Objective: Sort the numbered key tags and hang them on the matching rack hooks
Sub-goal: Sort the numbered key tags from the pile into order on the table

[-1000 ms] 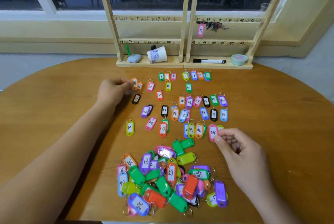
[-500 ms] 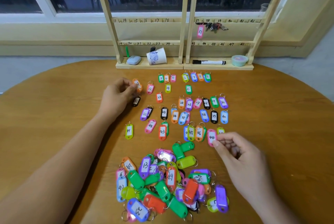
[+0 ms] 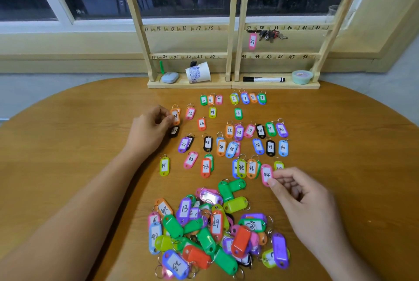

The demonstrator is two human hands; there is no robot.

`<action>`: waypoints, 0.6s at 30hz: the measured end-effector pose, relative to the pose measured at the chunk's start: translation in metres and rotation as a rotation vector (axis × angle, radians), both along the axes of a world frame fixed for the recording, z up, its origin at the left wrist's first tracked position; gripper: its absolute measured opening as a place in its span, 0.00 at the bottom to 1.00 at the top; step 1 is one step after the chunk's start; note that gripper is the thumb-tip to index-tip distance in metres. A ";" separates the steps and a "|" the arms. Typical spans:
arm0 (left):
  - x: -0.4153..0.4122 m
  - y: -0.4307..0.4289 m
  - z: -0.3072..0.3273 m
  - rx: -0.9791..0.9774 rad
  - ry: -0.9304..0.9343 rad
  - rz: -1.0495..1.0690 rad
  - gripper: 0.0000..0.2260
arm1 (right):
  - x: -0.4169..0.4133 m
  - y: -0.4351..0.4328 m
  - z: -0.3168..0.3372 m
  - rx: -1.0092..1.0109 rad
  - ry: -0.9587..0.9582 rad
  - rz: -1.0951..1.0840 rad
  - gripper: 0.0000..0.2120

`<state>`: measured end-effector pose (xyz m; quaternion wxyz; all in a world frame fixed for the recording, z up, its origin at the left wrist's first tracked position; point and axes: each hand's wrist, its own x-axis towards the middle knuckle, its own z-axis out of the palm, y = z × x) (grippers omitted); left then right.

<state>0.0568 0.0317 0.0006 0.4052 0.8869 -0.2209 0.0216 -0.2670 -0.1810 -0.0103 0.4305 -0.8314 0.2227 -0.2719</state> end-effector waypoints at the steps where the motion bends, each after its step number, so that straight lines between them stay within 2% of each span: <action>1: 0.000 0.002 -0.001 0.003 -0.002 0.002 0.05 | 0.000 0.000 0.000 -0.004 0.003 0.001 0.03; 9: -0.003 0.011 0.000 0.017 0.045 0.010 0.05 | -0.001 -0.001 0.000 -0.006 0.029 -0.004 0.03; 14: -0.006 0.005 0.006 -0.115 0.156 0.042 0.06 | 0.000 -0.001 0.000 0.005 0.033 -0.012 0.03; 18: -0.005 -0.002 0.009 -0.136 0.198 0.069 0.07 | 0.001 -0.001 0.000 0.004 0.024 -0.010 0.04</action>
